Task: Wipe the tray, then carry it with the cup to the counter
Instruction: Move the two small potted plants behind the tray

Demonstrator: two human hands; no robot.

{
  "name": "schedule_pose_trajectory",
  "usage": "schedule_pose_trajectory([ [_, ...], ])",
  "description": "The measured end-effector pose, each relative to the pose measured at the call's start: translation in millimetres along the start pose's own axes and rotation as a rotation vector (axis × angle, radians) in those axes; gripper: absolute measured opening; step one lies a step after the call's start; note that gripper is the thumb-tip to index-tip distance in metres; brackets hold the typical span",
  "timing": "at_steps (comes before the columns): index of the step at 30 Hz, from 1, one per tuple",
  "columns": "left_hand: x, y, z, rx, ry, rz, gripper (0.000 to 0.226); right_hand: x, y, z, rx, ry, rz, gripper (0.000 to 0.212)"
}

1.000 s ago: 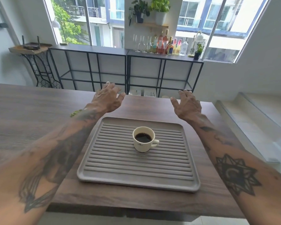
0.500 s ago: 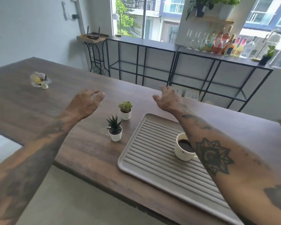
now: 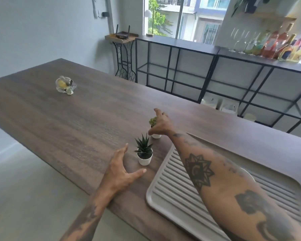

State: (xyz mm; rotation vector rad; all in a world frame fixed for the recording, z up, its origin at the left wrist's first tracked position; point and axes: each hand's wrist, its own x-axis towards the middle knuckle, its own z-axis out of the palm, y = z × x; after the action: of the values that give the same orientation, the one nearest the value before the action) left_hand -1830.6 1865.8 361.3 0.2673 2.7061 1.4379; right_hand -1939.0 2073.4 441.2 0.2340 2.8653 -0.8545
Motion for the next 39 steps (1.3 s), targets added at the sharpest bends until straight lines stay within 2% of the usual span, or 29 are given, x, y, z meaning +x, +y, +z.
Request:
schedule_pose_trajectory([
  [5,17,10,23,-0.036,-0.001,-0.008,0.109,8,7,9,0.005,0.052,0.011,0.081],
  [9,23,16,30,-0.060,0.012,0.018,0.077,8,9,7,0.012,0.054,-0.015,0.066],
  [12,21,19,33,-0.071,0.068,0.014,0.053,5,11,6,0.012,0.050,-0.016,0.061],
  [18,38,51,17,-0.074,0.026,0.012,0.040,-13,13,-36,-0.025,0.133,-0.006,0.061],
  [22,66,106,-12,-0.025,0.037,0.141,0.045,-33,20,-98,-0.051,0.238,0.016,0.064],
  [28,89,184,-30,0.012,0.088,0.289,0.048,-71,27,-178,-0.009,0.393,0.003,0.056],
  [34,83,229,18,0.004,0.008,0.374,0.050,-122,66,-208,-0.019,0.443,-0.006,0.059],
  [39,69,287,92,-0.028,-0.155,0.483,0.051,-206,133,-237,-0.040,0.501,0.048,0.055],
])
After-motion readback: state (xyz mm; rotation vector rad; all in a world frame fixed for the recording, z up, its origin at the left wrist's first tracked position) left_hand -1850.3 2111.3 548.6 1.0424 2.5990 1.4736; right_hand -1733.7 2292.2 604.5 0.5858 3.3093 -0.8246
